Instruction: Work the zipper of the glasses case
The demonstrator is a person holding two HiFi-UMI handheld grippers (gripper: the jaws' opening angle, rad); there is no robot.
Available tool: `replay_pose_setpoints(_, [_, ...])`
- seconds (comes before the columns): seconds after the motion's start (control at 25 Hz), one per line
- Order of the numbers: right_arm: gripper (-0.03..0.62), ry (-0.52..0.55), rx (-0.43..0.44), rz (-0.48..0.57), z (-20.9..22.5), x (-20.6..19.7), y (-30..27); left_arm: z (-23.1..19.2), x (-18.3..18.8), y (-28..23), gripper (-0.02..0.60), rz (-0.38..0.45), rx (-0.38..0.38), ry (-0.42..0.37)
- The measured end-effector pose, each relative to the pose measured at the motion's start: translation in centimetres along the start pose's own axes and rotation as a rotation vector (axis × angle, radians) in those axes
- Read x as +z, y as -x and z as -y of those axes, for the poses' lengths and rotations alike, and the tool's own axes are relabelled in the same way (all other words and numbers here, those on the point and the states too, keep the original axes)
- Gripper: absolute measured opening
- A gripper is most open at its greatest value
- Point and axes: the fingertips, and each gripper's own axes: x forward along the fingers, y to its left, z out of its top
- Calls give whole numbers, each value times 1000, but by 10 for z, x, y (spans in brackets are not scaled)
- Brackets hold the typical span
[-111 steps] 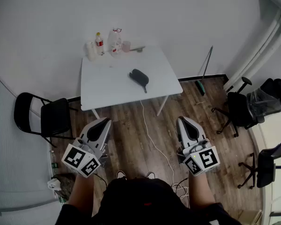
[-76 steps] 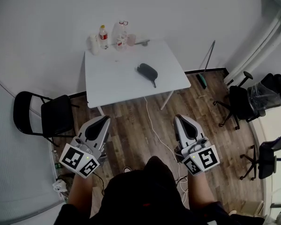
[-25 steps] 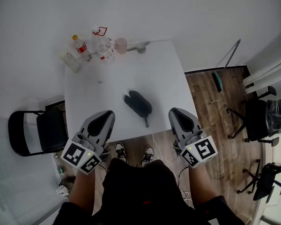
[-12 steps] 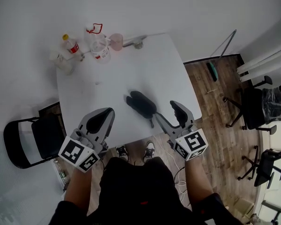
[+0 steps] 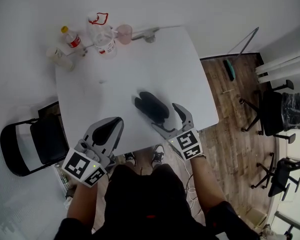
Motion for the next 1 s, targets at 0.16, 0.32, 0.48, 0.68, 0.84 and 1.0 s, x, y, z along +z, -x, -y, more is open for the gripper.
replay_pose_setpoints(0.16, [436, 30, 25, -84, -1, -31, -30, -6, -12, -4, 26, -18, 14, 10])
replay_pose_setpoints(0.32, [471, 75, 30, -151, -1, -54, -52, -11, -21, -5, 26, -30, 27, 23])
replay_pose_setpoints(0.48, [495, 64, 27, -198, 2, -72, -63, -17, -29, -5, 26, -44, 39, 34])
replay_pose_setpoints(0.68, [495, 33, 37, -255, 5, -91, -75, -21, -33, -7, 26, -52, 40, 43])
replay_pose_setpoints(0.84, [494, 31, 40, -292, 4, -96, -78, -22, -34, -8, 26, -58, 36, 44])
replay_pose_setpoints(1.0, [465, 9, 15, -292, 7, -92, -76, -27, -36, -8, 26, -63, 38, 48])
